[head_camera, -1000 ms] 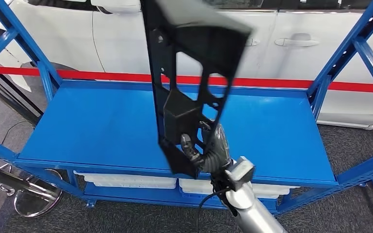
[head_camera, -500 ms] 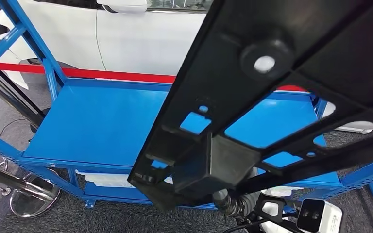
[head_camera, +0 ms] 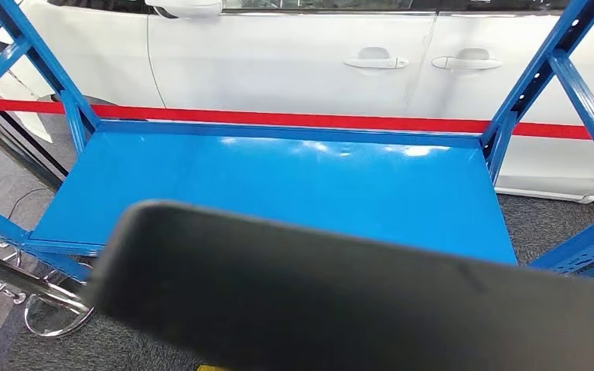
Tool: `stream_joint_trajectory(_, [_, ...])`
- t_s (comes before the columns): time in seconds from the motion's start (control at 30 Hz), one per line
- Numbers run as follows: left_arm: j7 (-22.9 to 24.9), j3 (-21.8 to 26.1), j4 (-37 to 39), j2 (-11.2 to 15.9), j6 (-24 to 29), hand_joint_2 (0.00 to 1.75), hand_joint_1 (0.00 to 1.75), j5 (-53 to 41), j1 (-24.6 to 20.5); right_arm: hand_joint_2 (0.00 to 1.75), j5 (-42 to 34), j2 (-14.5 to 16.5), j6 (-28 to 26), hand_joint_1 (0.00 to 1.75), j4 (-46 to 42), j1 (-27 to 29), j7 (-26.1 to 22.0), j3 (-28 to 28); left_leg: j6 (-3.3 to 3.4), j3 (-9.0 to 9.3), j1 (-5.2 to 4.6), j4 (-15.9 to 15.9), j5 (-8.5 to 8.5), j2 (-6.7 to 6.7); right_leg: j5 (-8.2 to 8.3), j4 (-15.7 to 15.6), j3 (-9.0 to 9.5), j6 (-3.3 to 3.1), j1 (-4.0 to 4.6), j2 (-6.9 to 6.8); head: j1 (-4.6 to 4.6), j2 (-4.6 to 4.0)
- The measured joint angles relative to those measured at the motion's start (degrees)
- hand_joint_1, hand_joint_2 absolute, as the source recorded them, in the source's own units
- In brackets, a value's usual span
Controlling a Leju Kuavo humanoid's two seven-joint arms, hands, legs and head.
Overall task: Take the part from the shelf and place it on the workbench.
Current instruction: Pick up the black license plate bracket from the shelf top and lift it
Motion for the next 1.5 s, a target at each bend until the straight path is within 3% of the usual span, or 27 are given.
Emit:
stream_joint_trajectory(0.1, [0.14,-0.01,0.00,0.26,0.08,1.75,0.00,-0.48,-0.29,1.75,1.37,-0.87,-0.39,1.64,0.07,0.08,-0.08,0.01,1.13,7.67,-0.48,-12.05,3.50,0.03,1.11,0.22,-0.99,0.43,0.36,0.04,-0.01,0.00])
stream_joint_trajectory(0.13, [0.19,-0.01,0.00,0.36,0.09,1.75,0.00,-0.60,-0.37,1.75,1.59,-1.18,-0.42,1.64,0.09,0.08,-0.12,0.01,1.41,8.74,-0.71,-14.11,4.01,0.04,1.49,0.20,-1.11,0.75,0.37,0.01,-0.01,0.00])
stream_joint_trajectory(0.23, [0.24,-0.02,0.00,0.54,0.18,1.75,0.00,-0.70,-0.27,1.75,1.97,-2.09,-0.42,1.64,0.18,0.13,-0.14,0.04,2.15,8.41,-0.99,-14.99,5.48,0.14,2.55,-0.13,-1.30,1.84,0.10,-0.05,-0.02,0.00])
stream_joint_trajectory(0.3, [0.25,-0.02,0.00,0.59,0.20,1.75,0.00,-0.72,-0.29,1.75,2.03,-2.62,-0.43,1.64,0.20,0.17,-0.15,0.07,2.89,7.42,-0.70,-15.50,7.10,0.44,-0.03,1.52,-2.24,2.53,-0.01,0.13,-0.01,0.00])
stream_joint_trajectory(0.4, [0.26,-0.02,0.00,0.56,0.20,1.75,0.00,-0.72,-0.27,1.75,2.03,-3.31,-0.44,1.64,0.24,0.25,-0.17,0.09,3.38,5.02,-0.57,-15.43,9.09,0.73,-8.29,11.05,-4.63,3.48,-0.41,0.22,-0.01,0.00])
stream_joint_trajectory(0.43, [0.26,-0.02,0.00,0.55,0.20,1.75,0.00,-0.72,-0.23,1.75,2.03,-3.49,-0.44,1.64,0.25,0.28,-0.17,0.09,3.31,4.16,-0.57,-15.21,9.56,0.78,-9.39,14.02,-4.88,3.71,-0.56,0.21,-0.01,0.00])
stream_joint_trajectory(0.5, [0.26,-0.02,0.00,0.54,0.20,1.75,0.00,-0.72,-0.23,1.75,2.03,-3.78,-0.43,1.64,0.25,0.29,-0.19,0.09,3.07,2.44,-0.51,-14.52,10.32,0.93,-8.07,14.69,-2.71,4.04,-0.88,0.17,-0.02,0.00])
stream_joint_trajectory(0.53, [0.26,-0.02,0.00,0.52,0.19,1.75,0.00,-0.73,-0.24,1.75,2.04,-3.90,-0.42,1.64,0.25,0.28,-0.19,0.10,2.91,1.68,-0.46,-14.06,10.57,1.04,-6.60,11.95,-0.12,4.18,-1.06,-0.01,-0.01,0.00])
stream_joint_trajectory(0.6, [0.22,-0.02,0.00,0.52,0.12,1.75,0.00,-0.85,-0.22,1.75,2.21,-4.06,-0.33,1.64,0.22,0.16,-0.19,0.11,2.53,0.57,-0.54,-13.08,10.91,1.24,-5.80,4.11,5.59,4.14,-1.04,-1.19,-0.02,0.00])
stream_joint_trajectory(0.67, [0.07,-0.02,0.00,0.54,-0.01,1.75,0.00,-1.18,-0.19,1.75,2.58,-4.31,-0.06,1.64,0.19,0.03,-0.17,0.12,1.91,0.15,-0.74,-12.47,11.31,1.52,-6.56,-0.14,8.01,3.39,-0.71,-1.85,-0.07,0.00])
stream_joint_trajectory(0.77, [-0.34,-0.04,0.00,0.51,-0.40,1.75,0.00,-1.71,-0.34,1.75,3.27,-4.79,0.28,1.64,0.14,-0.08,-0.11,0.15,0.76,-0.20,-0.55,-12.08,11.39,2.06,-5.55,-0.54,7.28,1.71,-0.51,-0.98,-0.11,0.00])
stream_joint_trajectory(0.83, [-0.53,-0.12,0.00,0.43,-0.69,1.75,0.00,-2.12,-0.58,1.75,3.79,-5.00,0.24,1.64,0.08,-0.17,0.05,0.21,0.31,-1.38,-0.37,-8.93,7.55,1.67,-4.27,-0.77,6.16,0.69,-0.55,-0.54,-0.11,0.00])
stream_joint_trajectory(0.9, [-0.56,-0.27,0.00,0.34,-0.81,1.75,0.00,-2.50,-1.11,1.75,4.31,-5.15,0.05,1.64,0.01,-0.21,0.28,0.32,0.17,-3.17,-0.33,-2.15,1.83,1.09,-2.89,-0.70,4.46,0.18,-0.36,0.00,-0.11,0.00])
stream_joint_trajectory(0.93, [-0.50,-0.37,0.00,0.31,-0.80,1.75,0.00,-2.65,-1.42,1.75,4.63,-5.20,-0.17,1.64,-0.03,-0.19,0.43,0.39,0.19,-3.66,-0.34,1.05,0.30,0.94,-2.20,-0.64,3.52,0.06,-0.19,0.20,-0.11,0.00])
stream_joint_trajectory(0.97, [-0.38,-0.45,0.00,0.28,-0.75,1.75,0.00,-2.71,-1.71,1.75,4.98,-5.26,-0.47,1.64,-0.05,-0.17,0.60,0.50,0.29,-3.42,-0.35,2.85,0.31,0.86,-1.52,-0.55,2.58,-0.01,-0.02,0.40,-0.11,0.00])
stream_joint_trajectory(1.0, [-0.22,-0.51,0.00,0.24,-0.68,1.75,0.00,-2.75,-1.94,1.75,5.32,-5.37,-0.79,1.64,-0.08,-0.16,0.77,0.63,0.49,-2.40,-0.38,2.91,1.46,0.82,-0.90,-0.45,1.68,-0.04,0.14,0.55,-0.11,0.00])
stream_joint_trajectory(1.07, [0.09,-0.57,0.00,0.19,-0.50,1.75,0.00,-2.88,-2.29,1.75,5.87,-5.69,-1.37,1.64,-0.21,-0.15,0.97,0.95,1.32,2.36,-0.62,-2.42,4.54,0.68,0.30,-0.24,0.16,0.07,0.39,0.90,-0.11,0.00])
stream_joint_trajectory(1.13, [0.24,-0.60,0.00,0.20,-0.35,1.75,0.00,-3.09,-2.54,1.75,6.12,-6.03,-1.83,1.64,-0.50,-0.15,1.15,1.22,2.19,8.25,-1.06,-10.90,4.72,0.42,1.38,-0.13,-0.73,0.47,0.62,1.05,-0.11,0.00])
stream_joint_trajectory(1.17, [0.26,-0.62,0.00,0.20,-0.29,1.75,0.00,-3.18,-2.60,1.75,6.19,-6.17,-2.03,1.64,-0.63,-0.15,1.28,1.33,2.45,9.97,-1.30,-13.77,4.27,0.30,1.94,-0.21,-0.91,0.75,0.59,1.04,-0.11,0.00])
stream_joint_trajectory(1.2, [0.28,-0.63,0.00,0.19,-0.24,1.75,0.00,-3.25,-2.63,1.75,6.22,-6.28,-2.23,1.64,-0.71,-0.15,1.40,1.42,2.55,10.66,-1.46,-15.36,4.07,0.25,2.55,-0.40,-1.02,1.10,0.54,1.01,-0.11,0.00])
stream_joint_trajectory(1.27, [0.32,-0.64,0.01,0.04,-0.20,1.75,0.00,-3.42,-2.58,1.75,6.30,-6.62,-2.60,1.64,-0.77,-0.10,1.69,1.56,2.85,9.85,-1.36,-16.06,5.29,0.48,3.13,-0.66,-1.41,1.78,0.46,1.04,-0.10,0.00])
stream_joint_trajectory(1.3, [0.36,-0.65,0.02,-0.03,-0.19,1.75,0.00,-3.51,-2.59,1.75,6.39,-6.83,-2.78,1.64,-0.81,-0.06,1.84,1.63,3.19,9.24,-1.19,-16.30,6.15,0.69,1.91,0.03,-1.89,2.07,0.42,1.03,-0.09,0.00])
stream_joint_trajectory(1.33, [0.41,-0.67,0.02,-0.10,-0.18,1.75,0.00,-3.59,-2.61,1.75,6.49,-7.06,-2.90,1.64,-0.85,-0.03,1.98,1.71,3.49,8.45,-1.01,-16.50,7.05,0.91,-0.47,1.76,-2.57,2.36,0.36,0.98,-0.09,0.00])
stream_joint_trajectory(1.4, [0.47,-0.71,0.02,-0.15,-0.16,1.75,0.00,-3.66,-2.65,1.75,6.61,-7.41,-3.03,1.64,-0.91,0.01,2.17,1.87,3.85,6.60,-0.96,-16.33,8.56,1.19,-6.65,8.15,-4.09,2.91,-0.10,0.74,-0.09,0.00])
stream_joint_trajectory(1.43, [0.48,-0.73,0.02,-0.18,-0.15,1.75,0.00,-3.66,-2.65,1.75,6.62,-7.55,-3.06,1.64,-0.91,0.02,2.24,1.94,3.80,5.56,-0.98,-16.11,9.22,1.32,-8.42,11.73,-4.57,3.22,-0.28,0.66,-0.09,0.00])
stream_joint_trajectory(1.47, [0.48,-0.78,0.02,-0.21,-0.15,1.75,0.00,-3.66,-2.64,1.75,6.62,-7.68,-3.07,1.64,-0.91,0.03,2.27,2.01,3.73,4.47,-0.98,-15.79,9.81,1.47,-8.66,14.31,-4.51,3.47,-0.44,0.58,-0.10,0.00])
stream_joint_trajectory(1.5, [0.48,-0.85,0.02,-0.24,-0.15,1.75,0.00,-3.67,-2.64,1.75,6.62,-7.80,-3.07,1.64,-0.91,0.03,2.27,2.08,3.61,3.37,-0.95,-15.39,10.34,1.61,-7.64,15.31,-3.71,3.67,-0.58,0.53,-0.10,0.00])
